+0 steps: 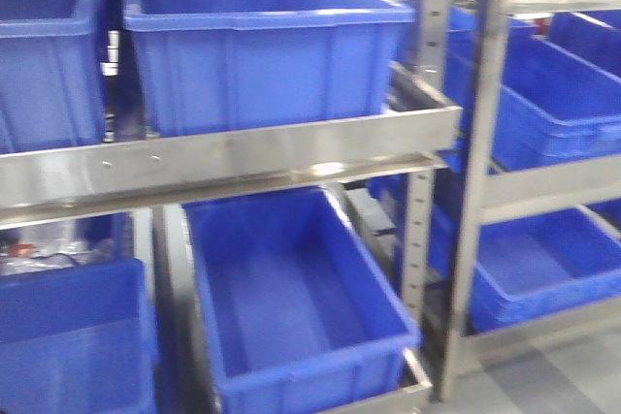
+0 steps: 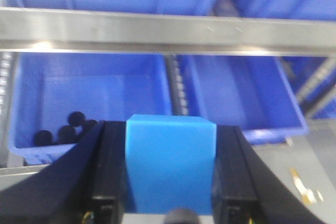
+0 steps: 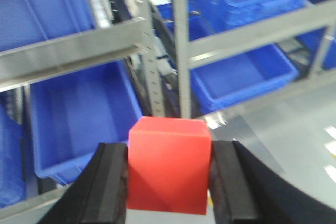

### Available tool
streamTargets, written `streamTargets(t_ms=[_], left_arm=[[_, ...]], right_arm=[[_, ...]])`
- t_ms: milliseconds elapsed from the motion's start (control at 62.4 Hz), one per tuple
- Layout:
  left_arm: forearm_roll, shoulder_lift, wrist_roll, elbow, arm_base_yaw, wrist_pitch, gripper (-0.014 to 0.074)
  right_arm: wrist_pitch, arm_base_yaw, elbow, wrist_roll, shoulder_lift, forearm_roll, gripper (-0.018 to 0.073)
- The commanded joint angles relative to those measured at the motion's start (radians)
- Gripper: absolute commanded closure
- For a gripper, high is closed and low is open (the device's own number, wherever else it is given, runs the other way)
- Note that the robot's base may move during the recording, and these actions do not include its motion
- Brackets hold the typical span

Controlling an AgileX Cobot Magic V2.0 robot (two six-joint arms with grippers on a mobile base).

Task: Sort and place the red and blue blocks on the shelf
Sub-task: 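Turn the base to face two side-by-side blue bins on the shelf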

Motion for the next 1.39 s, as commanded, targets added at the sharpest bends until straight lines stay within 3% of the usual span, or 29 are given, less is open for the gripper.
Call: streamTargets(t_ms=[0,1377], left_arm=[[0.008,0.002,-0.003,-0.030,0.004,-0.075,0.0472],[0.008,0.002,-0.003,-0.030,0.004,-0.075,0.0472]], right_arm=[[-0.091,-0.005,-0.027,-0.004,0.000,-0.009,0.0510],[-0.091,-0.005,-0.027,-0.004,0.000,-0.009,0.0510]])
